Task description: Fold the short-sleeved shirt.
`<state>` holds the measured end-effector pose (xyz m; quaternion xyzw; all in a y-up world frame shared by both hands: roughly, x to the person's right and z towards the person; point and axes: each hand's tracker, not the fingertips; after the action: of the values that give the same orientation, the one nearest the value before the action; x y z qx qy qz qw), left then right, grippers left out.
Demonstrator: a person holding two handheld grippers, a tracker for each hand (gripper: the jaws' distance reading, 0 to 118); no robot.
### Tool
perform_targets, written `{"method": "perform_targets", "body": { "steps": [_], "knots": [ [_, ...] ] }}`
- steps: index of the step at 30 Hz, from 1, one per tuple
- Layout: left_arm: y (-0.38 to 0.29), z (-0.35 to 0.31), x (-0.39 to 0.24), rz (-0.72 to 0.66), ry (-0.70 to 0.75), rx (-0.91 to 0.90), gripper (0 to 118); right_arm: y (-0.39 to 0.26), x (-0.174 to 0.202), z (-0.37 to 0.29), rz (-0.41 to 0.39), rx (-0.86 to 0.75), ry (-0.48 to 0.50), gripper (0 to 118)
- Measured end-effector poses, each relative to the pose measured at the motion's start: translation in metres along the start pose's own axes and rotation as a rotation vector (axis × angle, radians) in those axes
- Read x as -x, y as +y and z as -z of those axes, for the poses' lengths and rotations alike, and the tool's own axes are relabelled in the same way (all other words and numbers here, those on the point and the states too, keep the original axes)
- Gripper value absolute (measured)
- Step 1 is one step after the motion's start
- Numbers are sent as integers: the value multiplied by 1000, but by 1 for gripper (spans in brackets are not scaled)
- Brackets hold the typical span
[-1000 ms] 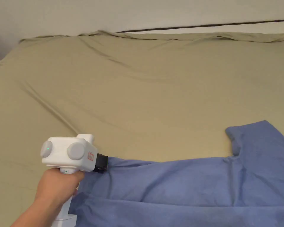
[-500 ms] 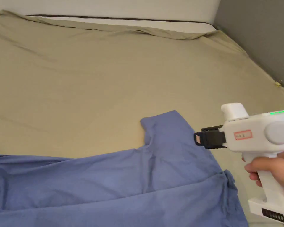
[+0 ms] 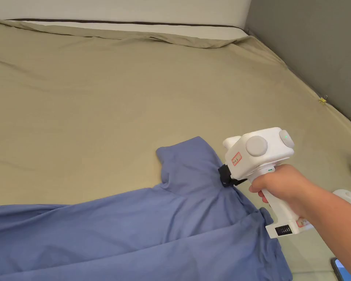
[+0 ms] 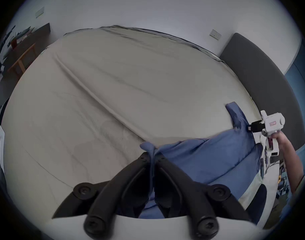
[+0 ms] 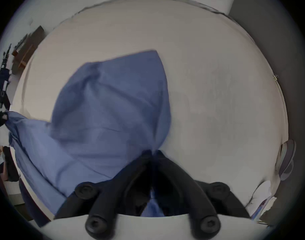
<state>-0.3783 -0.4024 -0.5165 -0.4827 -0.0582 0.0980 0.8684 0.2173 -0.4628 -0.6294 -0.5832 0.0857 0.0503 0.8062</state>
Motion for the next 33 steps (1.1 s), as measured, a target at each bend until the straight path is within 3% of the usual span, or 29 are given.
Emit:
{"method": "perform_targets", "body": {
  "steps": [3, 6, 9, 16, 24, 27, 33],
  "knots": [
    [-3, -9, 6, -45, -35, -8, 1, -10, 11, -38, 13, -58, 91, 3],
    [-10, -29, 11, -43, -71, -18, 1, -24, 8, -83, -25, -138, 132, 3],
    [-21, -49, 22, -41, -111, -22, 1, -52, 5, -131, -78, -179, 141, 3],
    [-51, -79, 56, -42, -125, -11, 1, -107, -19, -178, -82, -168, 126, 3],
    [-101, -82, 68, -94, -227, 19, 1, -166, -10, -144, -130, -21, 120, 3],
    [-128, -71, 68, -121, -224, 82, 1, -185, -4, -118, -183, 35, 64, 3],
    [-165, -19, 44, 29, -11, 221, 1, -199, 1, -53, -153, 79, 48, 3]
  ]
}}
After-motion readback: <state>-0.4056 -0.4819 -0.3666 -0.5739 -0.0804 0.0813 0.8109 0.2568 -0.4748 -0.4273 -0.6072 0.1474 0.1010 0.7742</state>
